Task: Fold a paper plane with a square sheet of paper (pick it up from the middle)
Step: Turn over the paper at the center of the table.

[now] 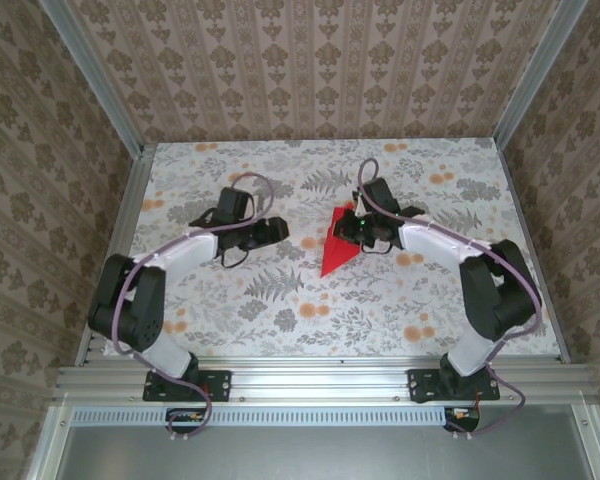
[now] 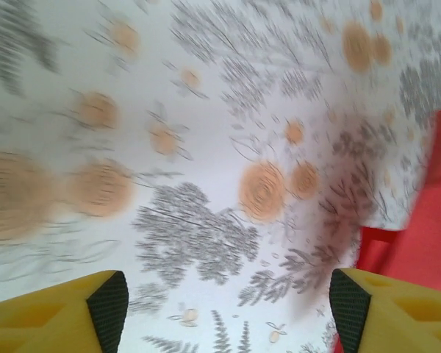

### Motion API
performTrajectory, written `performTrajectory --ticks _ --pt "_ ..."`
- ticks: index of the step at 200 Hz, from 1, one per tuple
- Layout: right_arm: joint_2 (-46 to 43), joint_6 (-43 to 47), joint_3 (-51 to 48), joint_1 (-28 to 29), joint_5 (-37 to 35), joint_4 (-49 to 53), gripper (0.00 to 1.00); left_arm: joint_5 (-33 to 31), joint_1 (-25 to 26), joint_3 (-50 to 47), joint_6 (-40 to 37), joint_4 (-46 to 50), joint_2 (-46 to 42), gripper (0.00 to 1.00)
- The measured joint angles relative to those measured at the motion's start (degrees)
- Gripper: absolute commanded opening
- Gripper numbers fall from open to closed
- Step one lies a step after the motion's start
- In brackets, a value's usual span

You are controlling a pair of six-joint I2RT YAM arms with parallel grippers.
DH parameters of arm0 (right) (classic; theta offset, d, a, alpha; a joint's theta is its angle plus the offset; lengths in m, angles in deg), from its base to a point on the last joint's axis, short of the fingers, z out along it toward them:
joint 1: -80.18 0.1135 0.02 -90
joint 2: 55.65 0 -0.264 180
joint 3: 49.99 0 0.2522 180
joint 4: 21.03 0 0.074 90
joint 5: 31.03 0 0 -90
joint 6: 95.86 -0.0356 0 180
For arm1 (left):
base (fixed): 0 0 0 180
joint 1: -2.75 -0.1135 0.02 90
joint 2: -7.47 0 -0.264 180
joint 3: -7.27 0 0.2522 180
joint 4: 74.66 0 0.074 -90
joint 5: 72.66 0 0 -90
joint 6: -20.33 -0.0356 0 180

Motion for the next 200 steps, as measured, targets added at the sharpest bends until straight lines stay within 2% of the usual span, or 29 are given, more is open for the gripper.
performTrajectory --ticks 34,60,101,126,161,200 --pt "-2.75 9.40 8.66 2.23 -12.76 17.31 0.04 -5.14 -5.35 0.85 -0.20 6.75 -5.51 0.84" --pt "-1.38 14.38 13.49 5.40 -24.68 26.77 0.04 -6.34 -8.94 1.60 -0.17 10.78 -7.34 0.86" --pt "12.04 18.71 24.46 12.33 -46.21 37.44 0.05 -6.51 -12.59 2.19 -0.15 15.13 -10.08 0.87" --pt "22.62 19.76 30.56 16.61 -55.60 41.97 0.08 -6.49 -14.88 3.54 -0.13 16.81 -12.02 0.87" --pt "34.51 19.85 37.88 21.46 -60.89 45.48 0.14 -6.45 -17.38 5.05 -0.02 18.16 -14.73 0.87" --pt "39.23 18.88 40.24 25.14 -58.58 46.10 0.23 -6.05 -17.66 5.42 0.04 19.06 -15.58 0.87"
